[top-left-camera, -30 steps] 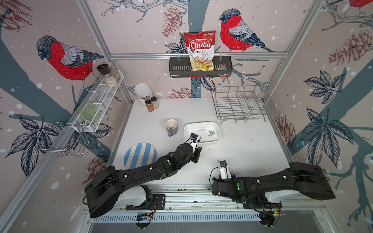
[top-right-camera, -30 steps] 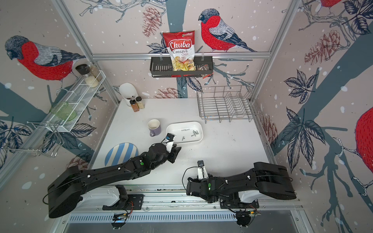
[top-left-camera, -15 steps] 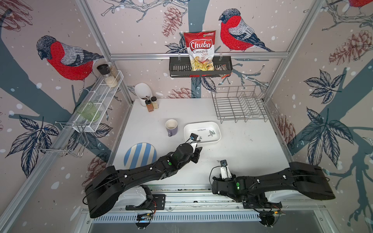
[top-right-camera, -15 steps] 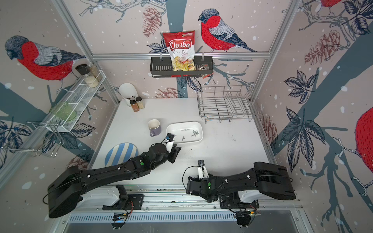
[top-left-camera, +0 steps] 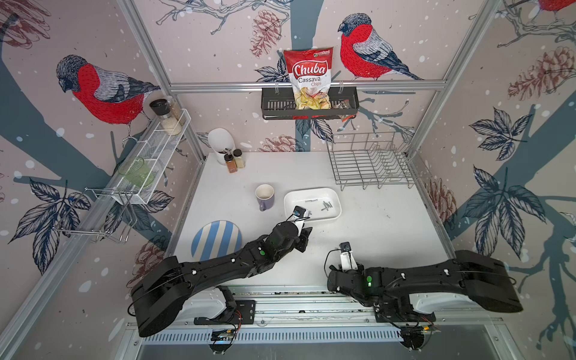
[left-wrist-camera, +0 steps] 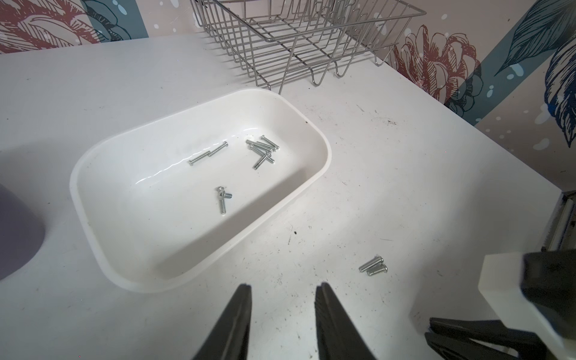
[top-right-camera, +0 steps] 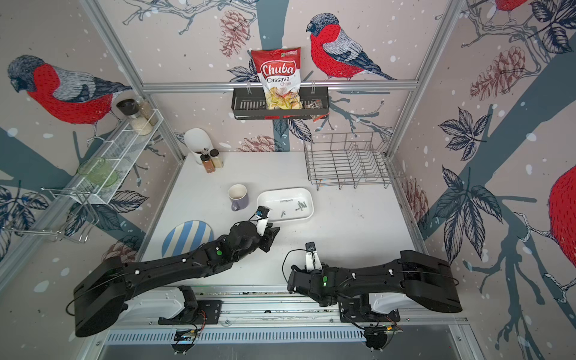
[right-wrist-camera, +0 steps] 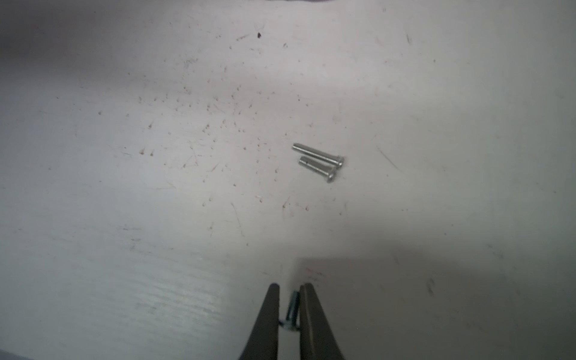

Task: Put the screws on the desktop into the storage box
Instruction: Pick up the screw from the center of the board, then place the screw in the storage box.

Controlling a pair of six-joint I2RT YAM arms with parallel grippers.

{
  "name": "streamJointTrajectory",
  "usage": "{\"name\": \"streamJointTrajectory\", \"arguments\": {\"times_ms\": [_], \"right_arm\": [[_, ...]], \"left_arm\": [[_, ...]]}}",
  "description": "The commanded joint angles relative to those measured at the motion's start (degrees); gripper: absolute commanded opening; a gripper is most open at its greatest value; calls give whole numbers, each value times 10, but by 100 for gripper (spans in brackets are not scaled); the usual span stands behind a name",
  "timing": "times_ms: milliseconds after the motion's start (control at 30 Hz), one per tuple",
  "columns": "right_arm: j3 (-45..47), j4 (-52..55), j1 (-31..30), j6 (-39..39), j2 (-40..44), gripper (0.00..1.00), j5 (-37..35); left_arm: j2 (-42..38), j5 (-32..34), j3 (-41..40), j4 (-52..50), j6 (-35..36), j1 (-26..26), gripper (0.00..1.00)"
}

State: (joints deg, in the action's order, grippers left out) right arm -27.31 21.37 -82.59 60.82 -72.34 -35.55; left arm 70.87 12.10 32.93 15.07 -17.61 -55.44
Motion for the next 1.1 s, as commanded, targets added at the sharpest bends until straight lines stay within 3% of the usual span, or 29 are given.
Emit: {"name": "streamJointTrajectory", "arguments": {"times_ms": [0, 267, 500, 733, 1067], "right_arm": [[-25, 24, 19, -49, 20, 7, -5], [-106, 20, 151, -202, 53, 6, 44], [-205, -2, 289, -330, 13, 6, 101], [-341, -25, 399, -410, -130, 5, 199], [-475, -35, 429, -439, -310, 4, 235]], "left_arm": [[2, 2, 4, 6, 0, -1, 38], [2, 4, 3, 7, -1, 0, 38], [9, 1, 4, 8, -2, 0, 38], [12, -2, 6, 9, -2, 0, 38], [7, -1, 6, 7, -2, -1, 38]]}}
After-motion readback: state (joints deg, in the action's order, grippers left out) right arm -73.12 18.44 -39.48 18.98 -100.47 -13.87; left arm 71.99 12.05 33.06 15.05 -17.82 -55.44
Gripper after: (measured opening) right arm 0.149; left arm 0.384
